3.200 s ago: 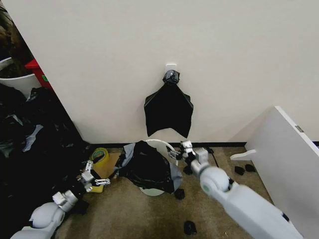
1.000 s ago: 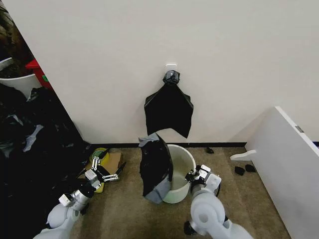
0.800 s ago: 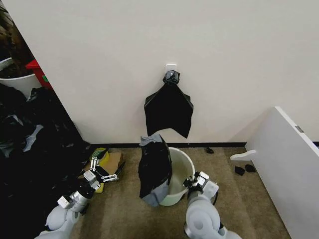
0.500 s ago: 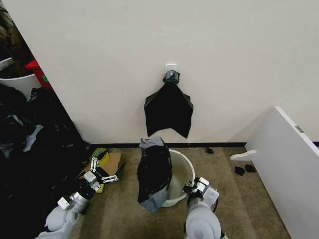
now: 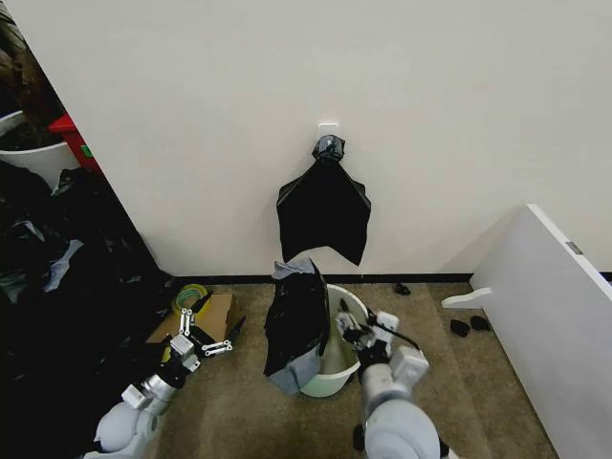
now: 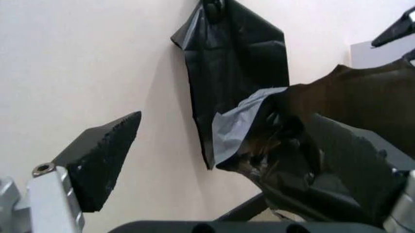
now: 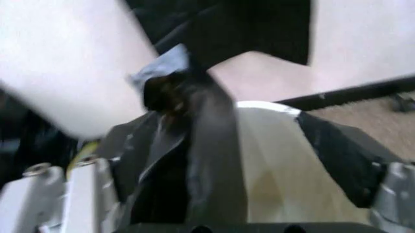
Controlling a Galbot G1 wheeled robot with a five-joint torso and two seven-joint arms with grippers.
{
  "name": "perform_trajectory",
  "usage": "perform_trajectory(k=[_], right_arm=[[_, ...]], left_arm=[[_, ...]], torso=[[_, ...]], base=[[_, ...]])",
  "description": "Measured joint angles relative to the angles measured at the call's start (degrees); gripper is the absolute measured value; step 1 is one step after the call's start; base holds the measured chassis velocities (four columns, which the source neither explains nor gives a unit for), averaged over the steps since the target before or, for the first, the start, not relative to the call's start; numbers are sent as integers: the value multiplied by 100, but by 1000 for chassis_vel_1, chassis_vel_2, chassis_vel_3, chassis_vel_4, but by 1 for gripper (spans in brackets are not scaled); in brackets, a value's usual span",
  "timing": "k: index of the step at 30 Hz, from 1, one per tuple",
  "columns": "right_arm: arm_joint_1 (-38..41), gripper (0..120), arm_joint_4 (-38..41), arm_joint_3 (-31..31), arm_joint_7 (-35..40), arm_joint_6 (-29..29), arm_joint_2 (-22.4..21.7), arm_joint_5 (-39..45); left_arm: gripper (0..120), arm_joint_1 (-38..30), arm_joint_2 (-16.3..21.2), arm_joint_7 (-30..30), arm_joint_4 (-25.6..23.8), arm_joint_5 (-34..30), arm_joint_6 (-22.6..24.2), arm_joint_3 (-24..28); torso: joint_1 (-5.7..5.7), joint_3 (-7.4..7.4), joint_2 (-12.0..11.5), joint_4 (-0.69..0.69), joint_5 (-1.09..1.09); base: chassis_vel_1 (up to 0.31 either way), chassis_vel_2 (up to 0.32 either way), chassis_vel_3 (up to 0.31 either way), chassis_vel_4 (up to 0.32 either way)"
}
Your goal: Place the garbage bag over the trash bin.
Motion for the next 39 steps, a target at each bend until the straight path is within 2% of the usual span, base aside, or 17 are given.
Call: perform_trajectory(k=[2,3,5,8,13,15,17,19,22,25,26,28,30,33,36,39], right_arm=[[199,91,-93,-145,20,-484,-47,-79],[199,91,-93,-145,20,-484,-47,-79],[408,98,-232,-280,195,-836,-45,-76],[542,99,-368,-336,396,-999,0,36],[616,84,-473,-344,520,-1024,49,184],[618,71,-472,-333,538,-1024,45,294],[617,69,-467,-325,538,-1028,43,328],[612,58,-465,-305,537,-1060,34,412],[596,49,-494,-310,490,-1079,-2,371],[550,34,-563,-309,389,-1085,-38,269],[550,34,-563,-309,389,-1085,-38,269],[512,24,-632,-280,261,-950,-46,81],[507,24,-646,-275,235,-923,-48,48],[446,5,-776,-205,8,-599,-68,-211],[418,0,-778,-141,53,-554,-64,-92],[390,0,-779,7,128,-512,-39,177]], left_arm=[[100,29,-6,-106,-8,62,-21,-11],[100,29,-6,-106,-8,62,-21,-11],[100,57,-5,-224,-31,135,-43,-16],[100,91,-3,-363,-85,200,-46,-22],[100,187,4,-1047,-290,677,-17,-17],[100,258,25,-1526,-502,1083,45,38],[100,275,33,-1589,-554,1146,61,56],[100,300,37,-1733,-719,1273,143,116],[100,310,35,-2028,-863,1299,286,178],[100,358,110,-2673,-1231,1118,822,320],[100,358,110,-2673,-1231,1118,822,320],[100,354,270,-2912,-1501,941,1335,466],[100,351,298,-2923,-1531,917,1398,488],[100,267,675,-2900,-1870,596,2245,964],[100,232,821,-2847,-1927,533,2522,1192],[100,197,867,-2744,-1895,621,2589,1315]], torso=[[0,0,0,1,1],[0,0,0,1,1],[0,0,0,1,0],[0,0,0,0,0],[0,0,0,0,0],[0,0,0,0,0],[0,0,0,-1,0],[0,0,0,0,0],[0,0,0,0,0],[0,0,0,1,0],[0,0,0,1,0],[0,0,0,0,-1],[0,0,0,0,0],[0,0,0,-1,-1],[0,0,0,0,2],[0,0,0,0,-1]], base=[[0,0,0,0],[0,0,0,0],[0,0,0,0],[0,0,0,0],[0,0,0,0],[0,0,0,0],[0,0,0,0],[0,0,0,0],[0,0,0,0],[0,0,0,0],[0,0,0,0],[0,0,0,0],[0,0,0,0],[0,0,0,0],[0,0,0,0],[0,0,0,0]])
